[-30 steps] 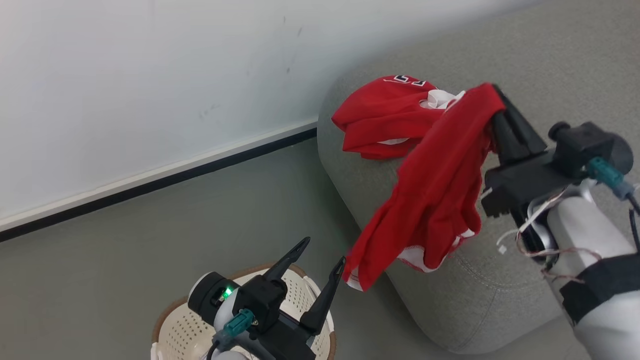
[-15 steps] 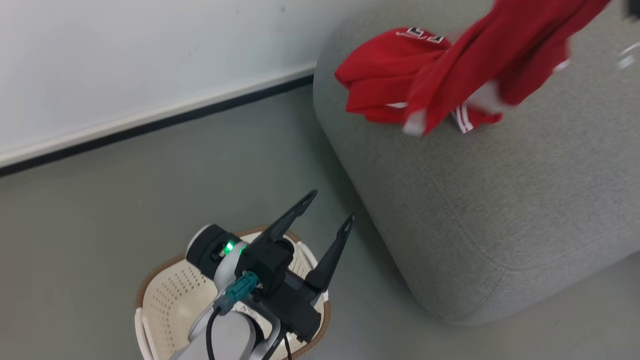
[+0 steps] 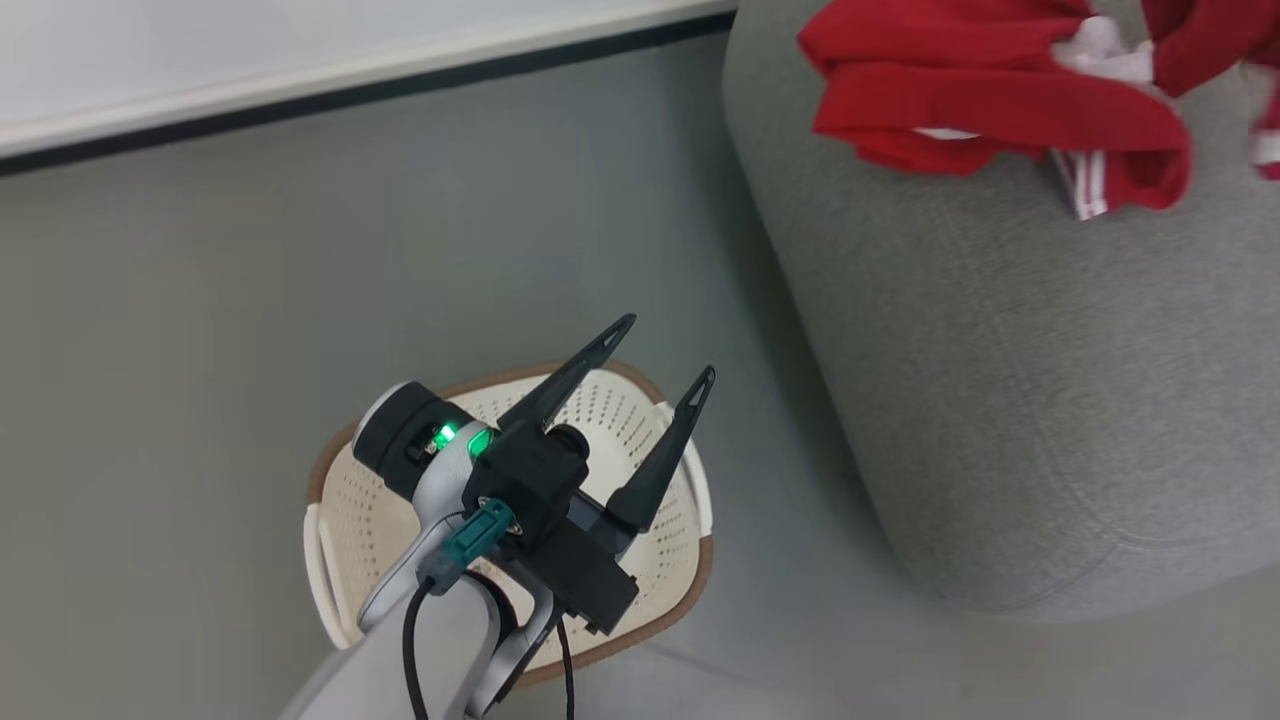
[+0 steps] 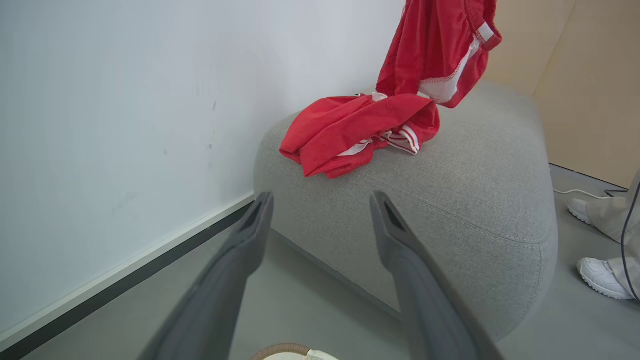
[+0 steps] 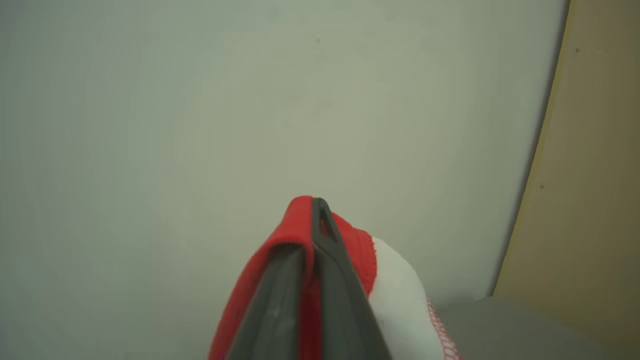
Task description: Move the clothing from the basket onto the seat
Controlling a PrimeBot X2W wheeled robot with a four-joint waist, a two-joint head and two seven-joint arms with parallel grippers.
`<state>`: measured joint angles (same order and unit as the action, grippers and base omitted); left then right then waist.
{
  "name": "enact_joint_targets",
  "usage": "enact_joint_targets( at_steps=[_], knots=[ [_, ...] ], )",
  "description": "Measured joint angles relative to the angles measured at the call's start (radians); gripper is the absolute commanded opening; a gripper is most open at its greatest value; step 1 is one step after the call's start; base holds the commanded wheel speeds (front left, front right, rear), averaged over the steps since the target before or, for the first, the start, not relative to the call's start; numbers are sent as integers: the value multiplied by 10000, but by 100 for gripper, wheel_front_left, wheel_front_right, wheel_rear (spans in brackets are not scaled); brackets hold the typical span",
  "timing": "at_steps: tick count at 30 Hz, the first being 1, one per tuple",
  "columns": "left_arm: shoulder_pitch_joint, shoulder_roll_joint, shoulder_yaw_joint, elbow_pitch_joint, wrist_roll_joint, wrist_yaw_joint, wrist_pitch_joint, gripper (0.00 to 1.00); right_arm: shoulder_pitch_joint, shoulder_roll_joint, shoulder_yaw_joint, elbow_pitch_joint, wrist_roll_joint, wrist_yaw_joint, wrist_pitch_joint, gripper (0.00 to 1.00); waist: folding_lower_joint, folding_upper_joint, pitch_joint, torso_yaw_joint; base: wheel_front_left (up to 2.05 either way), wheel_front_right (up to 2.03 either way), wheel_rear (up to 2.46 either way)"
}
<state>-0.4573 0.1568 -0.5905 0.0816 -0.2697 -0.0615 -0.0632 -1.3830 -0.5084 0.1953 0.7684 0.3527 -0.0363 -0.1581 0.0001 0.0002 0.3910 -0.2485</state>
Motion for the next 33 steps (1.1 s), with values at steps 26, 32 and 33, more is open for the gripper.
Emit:
enact_joint_targets(
  at_steps=[26,32,33],
  knots=[
    [-525,230,59,-265,282,13,234,100,399,700,-82,3087,-169,-525,-205,0,-1,-1,1998,978,0,0,0],
    [-545,228,86,-207,288,59,215,100,639,926,-81,3743,-82,-525,-282,0,-2,-1,2121,1052,0,0,0],
    [-548,222,86,-190,290,63,207,100,640,926,-81,3795,-82,-525,-282,0,-2,-1,2121,1053,0,0,0]
  ],
)
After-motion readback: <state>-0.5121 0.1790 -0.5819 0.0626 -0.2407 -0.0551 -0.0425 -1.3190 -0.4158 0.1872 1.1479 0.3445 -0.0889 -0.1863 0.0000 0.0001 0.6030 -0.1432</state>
